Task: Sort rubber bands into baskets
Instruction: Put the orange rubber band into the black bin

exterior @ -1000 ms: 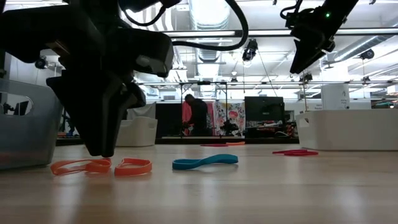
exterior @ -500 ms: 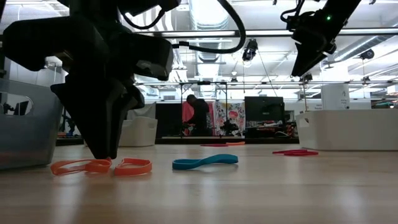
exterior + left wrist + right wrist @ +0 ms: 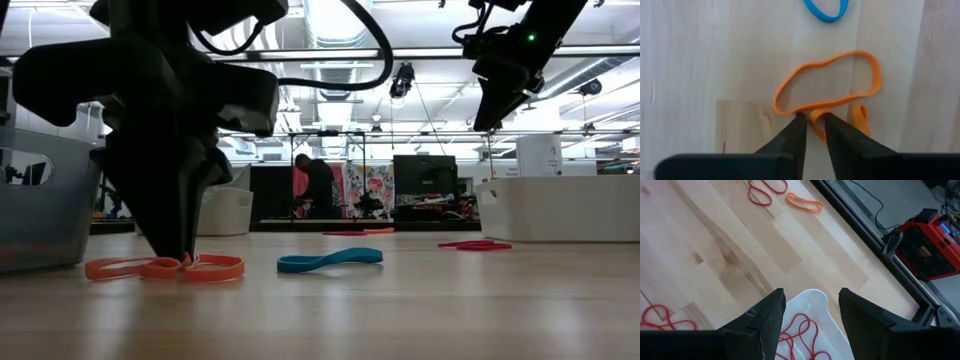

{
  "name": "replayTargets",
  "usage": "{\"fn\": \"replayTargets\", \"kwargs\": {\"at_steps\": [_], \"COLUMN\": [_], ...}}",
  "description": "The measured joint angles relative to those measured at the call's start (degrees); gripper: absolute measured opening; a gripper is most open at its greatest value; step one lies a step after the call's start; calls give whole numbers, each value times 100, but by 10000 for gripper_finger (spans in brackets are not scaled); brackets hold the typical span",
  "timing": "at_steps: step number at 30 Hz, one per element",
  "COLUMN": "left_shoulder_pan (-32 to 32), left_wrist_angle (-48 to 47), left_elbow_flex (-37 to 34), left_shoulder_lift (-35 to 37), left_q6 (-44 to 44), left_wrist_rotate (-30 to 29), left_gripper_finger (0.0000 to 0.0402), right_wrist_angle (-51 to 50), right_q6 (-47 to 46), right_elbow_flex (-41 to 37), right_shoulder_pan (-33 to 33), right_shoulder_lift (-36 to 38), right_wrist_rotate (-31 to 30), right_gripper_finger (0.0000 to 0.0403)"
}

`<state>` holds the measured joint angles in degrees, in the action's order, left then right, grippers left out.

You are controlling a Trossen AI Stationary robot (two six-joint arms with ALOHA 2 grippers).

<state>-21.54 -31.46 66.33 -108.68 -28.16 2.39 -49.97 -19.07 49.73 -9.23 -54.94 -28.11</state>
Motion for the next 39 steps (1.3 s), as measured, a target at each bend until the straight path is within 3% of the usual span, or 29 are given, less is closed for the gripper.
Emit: {"fn": "replayTargets", "kwargs": {"at_steps": [5, 18, 24, 29, 39], "left_shoulder_pan": [4, -6, -2, -7, -17], "left_wrist_angle": [-16, -334, -1186, -1255, -1362], "left_elbow_flex": [-10, 373, 743, 893, 895], "left_shoulder_lift": [0, 2, 4, 45, 673], "left_q6": [2, 317, 405, 750, 1031], "left_wrist_rotate": [6, 164, -67, -293, -495], "left_gripper_finger": [6, 0, 0, 0, 0], "right_wrist_angle": [2, 49, 73, 108, 154], "right_q6": [0, 0, 12, 15, -142], "right_elbow_flex": [-4, -4, -4, -4, -4], "right_shoulder_pan": [0, 0, 0, 0, 0], "right_shoulder_lift": [0, 2, 2, 2, 4], "right_wrist_rotate": [1, 2, 2, 2, 2], "right_gripper_finger": [182, 182, 182, 182, 182]}}
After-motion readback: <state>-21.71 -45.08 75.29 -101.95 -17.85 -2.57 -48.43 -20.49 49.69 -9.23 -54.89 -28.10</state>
